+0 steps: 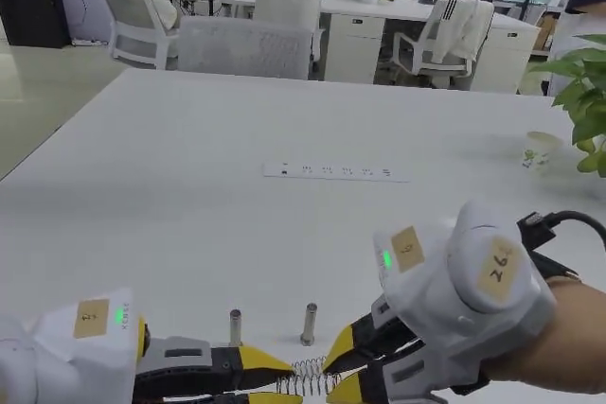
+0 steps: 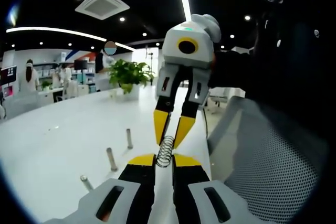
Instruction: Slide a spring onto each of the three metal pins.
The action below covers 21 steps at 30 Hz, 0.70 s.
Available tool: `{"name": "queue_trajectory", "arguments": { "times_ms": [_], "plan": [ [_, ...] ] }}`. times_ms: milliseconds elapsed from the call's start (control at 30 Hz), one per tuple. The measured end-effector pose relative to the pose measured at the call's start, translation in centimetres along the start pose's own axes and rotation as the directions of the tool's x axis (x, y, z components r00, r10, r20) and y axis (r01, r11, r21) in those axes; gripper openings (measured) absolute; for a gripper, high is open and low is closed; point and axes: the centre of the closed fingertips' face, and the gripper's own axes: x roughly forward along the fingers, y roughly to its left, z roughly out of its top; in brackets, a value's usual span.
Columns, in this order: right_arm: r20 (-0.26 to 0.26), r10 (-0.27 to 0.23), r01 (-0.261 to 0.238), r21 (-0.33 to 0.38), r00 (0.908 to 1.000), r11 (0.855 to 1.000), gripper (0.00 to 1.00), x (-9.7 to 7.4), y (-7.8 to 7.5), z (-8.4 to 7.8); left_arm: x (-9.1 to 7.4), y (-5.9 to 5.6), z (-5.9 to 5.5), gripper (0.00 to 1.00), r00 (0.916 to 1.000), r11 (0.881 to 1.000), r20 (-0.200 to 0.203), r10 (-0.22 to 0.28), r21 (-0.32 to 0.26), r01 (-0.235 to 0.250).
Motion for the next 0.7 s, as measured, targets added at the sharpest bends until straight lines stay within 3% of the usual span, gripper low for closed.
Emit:
{"name": "queue_trajectory", "arguments": {
  "times_ms": [433, 700],
  "plan": [
    [0.015, 0.004, -0.005, 0.07, 0.9999, 0.998, 0.11, 0.2, 0.0, -0.2, -0.1, -0.2, 0.2, 0.03, 0.9999, 1.0, 0.007, -0.013, -0.008, 0.013],
    [0.01, 0.022, -0.023, 0.088, 0.9997, 0.996, 0.11, 0.5, 0.5, -0.5, -0.1, -0.8, 1.1, 0.03, 0.9986, 0.999, 0.042, -0.033, -0.015, 0.034]
  ]
}}
